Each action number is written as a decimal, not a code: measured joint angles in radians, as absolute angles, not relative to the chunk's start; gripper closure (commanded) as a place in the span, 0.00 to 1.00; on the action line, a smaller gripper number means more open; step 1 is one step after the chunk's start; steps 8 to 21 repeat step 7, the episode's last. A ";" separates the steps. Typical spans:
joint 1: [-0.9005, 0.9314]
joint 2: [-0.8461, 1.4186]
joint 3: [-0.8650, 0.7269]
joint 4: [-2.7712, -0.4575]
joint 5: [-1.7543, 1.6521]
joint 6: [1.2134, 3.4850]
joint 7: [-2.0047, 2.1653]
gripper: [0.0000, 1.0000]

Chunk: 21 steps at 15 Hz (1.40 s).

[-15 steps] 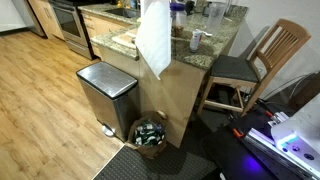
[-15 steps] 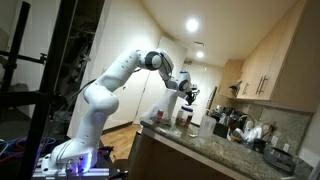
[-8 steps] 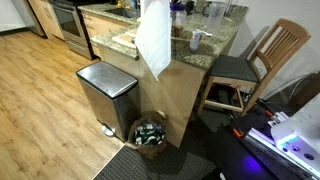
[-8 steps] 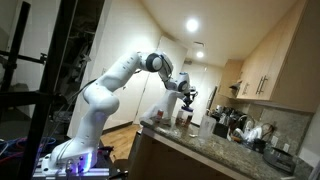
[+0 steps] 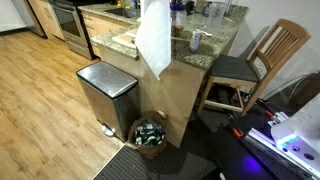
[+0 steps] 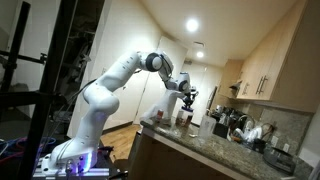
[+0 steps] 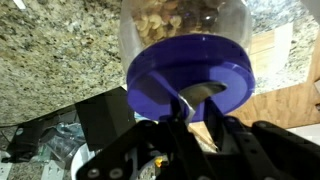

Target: Pick up the silver spoon from the countertop and place it on top of the container with a blue lid

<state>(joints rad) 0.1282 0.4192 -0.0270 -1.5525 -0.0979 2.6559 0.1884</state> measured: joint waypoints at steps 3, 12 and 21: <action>0.126 0.407 -0.028 -1.568 -0.098 2.656 0.188 0.20; 0.125 0.347 -0.046 -1.621 -0.108 2.664 0.188 0.15; 0.125 0.347 -0.046 -1.621 -0.108 2.664 0.188 0.15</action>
